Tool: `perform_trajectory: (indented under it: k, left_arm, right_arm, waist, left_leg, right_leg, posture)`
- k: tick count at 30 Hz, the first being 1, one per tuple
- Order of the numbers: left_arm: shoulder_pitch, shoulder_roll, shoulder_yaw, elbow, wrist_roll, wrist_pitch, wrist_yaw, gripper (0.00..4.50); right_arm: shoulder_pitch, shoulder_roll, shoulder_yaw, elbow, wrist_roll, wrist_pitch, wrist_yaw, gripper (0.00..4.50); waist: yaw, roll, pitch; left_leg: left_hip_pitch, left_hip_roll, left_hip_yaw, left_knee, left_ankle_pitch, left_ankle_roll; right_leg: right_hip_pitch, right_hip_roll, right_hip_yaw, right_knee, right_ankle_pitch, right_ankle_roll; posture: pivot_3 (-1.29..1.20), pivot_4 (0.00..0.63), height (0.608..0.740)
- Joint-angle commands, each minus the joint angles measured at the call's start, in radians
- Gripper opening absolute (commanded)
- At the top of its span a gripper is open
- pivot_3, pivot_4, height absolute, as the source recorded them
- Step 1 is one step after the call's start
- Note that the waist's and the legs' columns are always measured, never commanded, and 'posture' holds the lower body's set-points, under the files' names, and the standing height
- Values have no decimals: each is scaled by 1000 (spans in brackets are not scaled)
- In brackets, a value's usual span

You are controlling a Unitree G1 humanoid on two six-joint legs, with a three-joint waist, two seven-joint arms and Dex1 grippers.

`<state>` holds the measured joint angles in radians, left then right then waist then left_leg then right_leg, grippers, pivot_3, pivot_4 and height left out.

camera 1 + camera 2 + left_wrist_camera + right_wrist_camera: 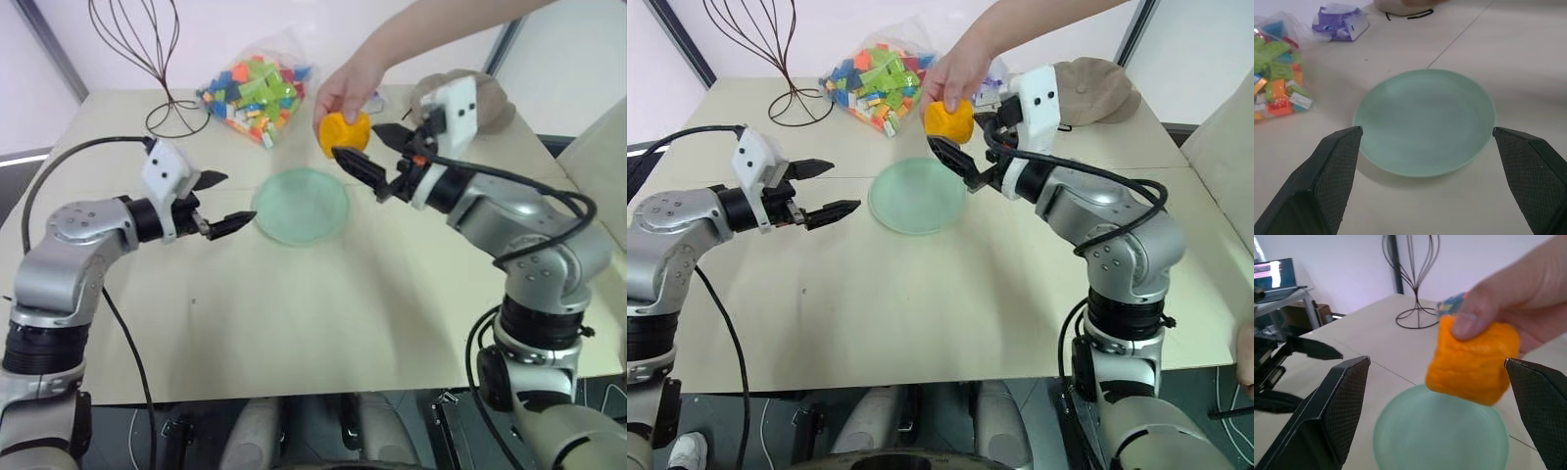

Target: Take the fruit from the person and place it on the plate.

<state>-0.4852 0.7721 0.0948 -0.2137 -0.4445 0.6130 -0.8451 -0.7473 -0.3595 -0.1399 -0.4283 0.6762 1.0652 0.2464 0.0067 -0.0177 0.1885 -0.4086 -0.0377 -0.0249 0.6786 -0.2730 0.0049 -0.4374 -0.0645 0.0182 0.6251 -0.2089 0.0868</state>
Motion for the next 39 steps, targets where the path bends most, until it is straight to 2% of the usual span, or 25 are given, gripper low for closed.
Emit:
perform_trajectory:
  k: [1, 10, 27, 35, 38, 39]
  left_arm:
    - [-23, 6, 17, -12, 3, -25, -1, 4464]
    - [-12, 14, 22, -23, 4, -30, 2, 4464]
    - [1, 15, 22, -37, 13, -38, 6, 4464]
    - [10, 18, 29, -53, 17, -32, 10, 4464]
    - [18, 20, 33, -64, 17, -27, 12, 4500]
    - [19, 21, 34, -66, 17, -26, 13, 4500]
  right_arm:
    - [-42, 14, 2, 13, -24, -16, -34, 4500]
    - [-68, 11, 2, 74, -59, -46, -35, 4500]
    - [-96, 99, 36, 76, -56, -34, -55, 4500]
    - [-111, 114, 74, 169, -112, -112, -27, 4500]
    - [-119, 120, 81, 195, -126, -137, -19, 3696]
    - [-121, 122, 84, 200, -131, -146, -16, 3111]
  waist:
    - [-2, 0, 0]
    - [-21, 0, 0]
    - [-23, 0, 0]
    - [-24, 0, 0]
    - [-24, 0, 0]
    - [-24, 0, 0]
  left_leg:
    - [0, 0, 0, 0, 0, 0]
    - [0, 0, 0, -3, 0, 0]
    - [0, 0, 1, -6, 0, 0]
    - [1, 0, 1, -9, 1, -1]
    - [1, 0, 1, -11, 1, -2]
    - [1, 0, 1, -11, 1, -2]
  right_leg:
    - [0, 0, 0, 0, 0, 0]
    - [-2, 1, 0, 0, 2, 3]
    - [-4, 2, -1, 1, 2, 3]
    - [-5, 2, 0, 0, 2, 3]
    - [-5, 2, 0, 0, 2, 3]
    - [-5, 2, 0, 0, 2, 3]
  posture:
    - [0, 150, 740]
    - [0, 150, 740]
    - [0, 150, 740]
    - [0, 150, 740]
    - [0, 150, 740]
    - [0, 150, 740]
